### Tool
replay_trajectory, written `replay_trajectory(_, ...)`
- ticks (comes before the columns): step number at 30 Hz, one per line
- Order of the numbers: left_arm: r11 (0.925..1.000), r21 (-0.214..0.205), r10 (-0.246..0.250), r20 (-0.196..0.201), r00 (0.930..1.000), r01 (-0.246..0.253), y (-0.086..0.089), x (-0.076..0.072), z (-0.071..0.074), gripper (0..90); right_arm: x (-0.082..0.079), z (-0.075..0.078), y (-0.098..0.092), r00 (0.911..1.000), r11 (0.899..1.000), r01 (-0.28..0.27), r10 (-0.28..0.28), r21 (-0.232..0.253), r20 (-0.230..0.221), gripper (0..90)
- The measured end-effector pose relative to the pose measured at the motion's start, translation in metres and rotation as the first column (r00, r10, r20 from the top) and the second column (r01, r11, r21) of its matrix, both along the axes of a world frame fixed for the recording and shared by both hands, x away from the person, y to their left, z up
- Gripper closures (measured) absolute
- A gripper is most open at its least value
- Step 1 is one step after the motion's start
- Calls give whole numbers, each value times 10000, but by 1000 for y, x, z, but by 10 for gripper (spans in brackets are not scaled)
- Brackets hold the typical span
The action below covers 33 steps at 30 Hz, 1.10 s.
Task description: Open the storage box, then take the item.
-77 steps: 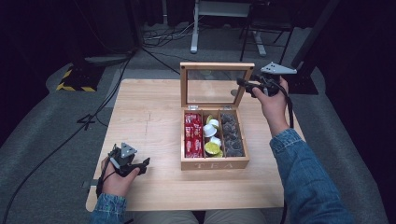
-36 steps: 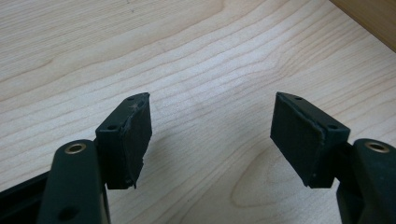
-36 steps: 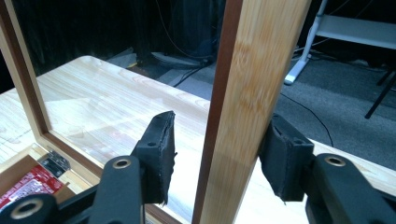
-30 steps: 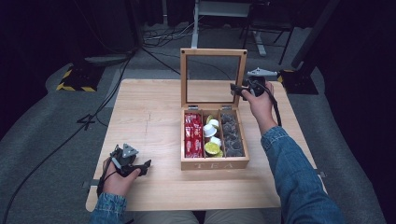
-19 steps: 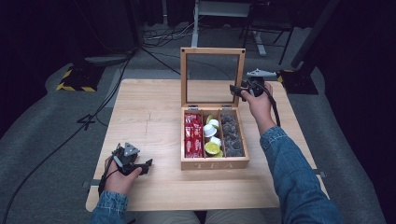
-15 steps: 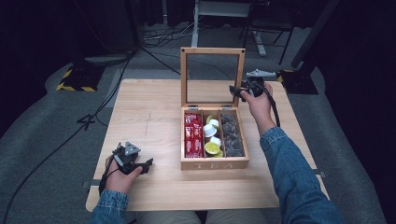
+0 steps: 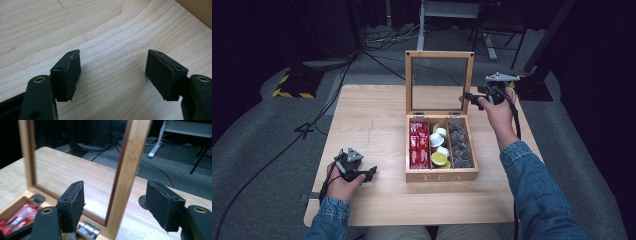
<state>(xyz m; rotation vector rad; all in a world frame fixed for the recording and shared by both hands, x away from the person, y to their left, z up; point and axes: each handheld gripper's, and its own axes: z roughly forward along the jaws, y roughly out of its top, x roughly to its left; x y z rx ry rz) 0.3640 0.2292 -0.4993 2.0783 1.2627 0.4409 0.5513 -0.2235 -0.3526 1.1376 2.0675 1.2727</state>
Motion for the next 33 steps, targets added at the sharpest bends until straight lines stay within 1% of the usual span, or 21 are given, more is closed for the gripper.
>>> replay_trajectory(1,10000,75,-39,-17,10000,40,-1,0,1,287,-4,3,0,10000,10000,-71,71,-3,7,335)
replay_trajectory(2,10000,54,-30,3,10000,30,-2,1,1,287,-7,6,-1,9999,9999,-140,140,-12,12,343)
replay_trajectory(5,9998,163,-125,-25,9999,125,-5,2,0,284,-18,13,0,9990,9990,-443,443,87,-2,357)
replay_trajectory(8,9996,202,-174,-15,9998,174,-7,2,0,281,-31,18,2,9972,9972,-745,745,-2,22,371)
replay_trajectory(11,9994,283,-213,44,9998,212,-9,3,0,271,-43,22,7,9940,9940,-1093,1093,40,-46,375)
replay_trajectory(13,9994,274,-195,53,9998,194,-9,4,-1,259,-53,23,12,9901,9901,-1396,1398,143,-107,374)
replay_trajectory(17,9997,203,-125,141,9998,122,-11,6,-2,239,-65,27,21,9836,9836,-1799,1801,120,-123,374)
replay_trajectory(20,9998,115,-156,293,9994,152,-12,8,-4,213,-74,27,30,9777,9780,-2085,2087,109,-238,368)
replay_trajectory(23,9998,130,-149,272,9995,145,-13,9,-4,202,-81,25,38,9702,9705,-2407,2409,131,-264,350)
replay_trajectory(27,9999,121,-100,266,9996,97,-15,10,-5,190,-89,21,49,9627,9634,-2674,2680,201,-363,329)
replay_trajectory(29,9999,120,-100,265,9996,97,-15,10,-5,190,-93,18,54,9588,9597,-2806,2810,145,-410,320)
replay_trajectory(33,9999,122,-107,253,9996,103,-15,10,-5,189,-98,14,63,9504,9519,-3061,3063,129,-539,276)
